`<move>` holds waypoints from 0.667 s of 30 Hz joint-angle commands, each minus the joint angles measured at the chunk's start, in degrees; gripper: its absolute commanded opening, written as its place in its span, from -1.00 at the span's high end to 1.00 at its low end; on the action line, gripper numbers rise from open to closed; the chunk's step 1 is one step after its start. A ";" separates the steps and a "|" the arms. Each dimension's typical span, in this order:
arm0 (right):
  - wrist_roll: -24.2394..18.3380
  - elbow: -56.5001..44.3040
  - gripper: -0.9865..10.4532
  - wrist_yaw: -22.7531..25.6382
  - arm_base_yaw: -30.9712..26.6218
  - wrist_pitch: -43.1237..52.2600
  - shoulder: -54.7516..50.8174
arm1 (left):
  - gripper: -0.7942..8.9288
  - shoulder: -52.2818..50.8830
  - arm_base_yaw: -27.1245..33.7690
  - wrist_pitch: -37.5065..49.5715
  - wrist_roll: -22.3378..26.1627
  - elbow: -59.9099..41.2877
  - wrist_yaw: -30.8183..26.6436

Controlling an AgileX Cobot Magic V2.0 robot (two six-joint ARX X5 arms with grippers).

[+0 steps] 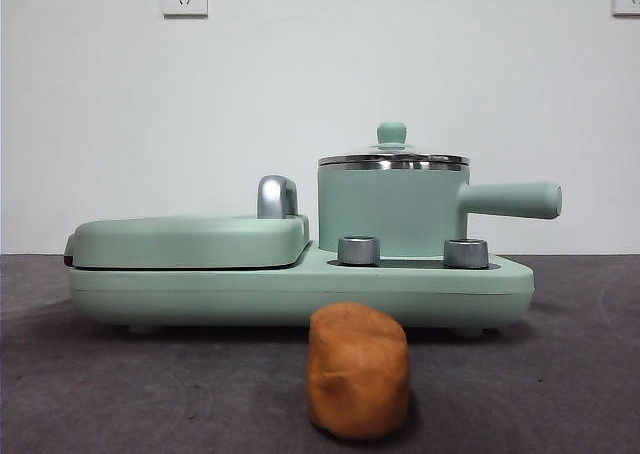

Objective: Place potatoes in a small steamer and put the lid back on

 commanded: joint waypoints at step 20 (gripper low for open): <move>0.17 0.92 0.01 0.07 0.31 0.24 0.17 | -0.14 13.33 -5.22 0.00 3.87 10.80 0.35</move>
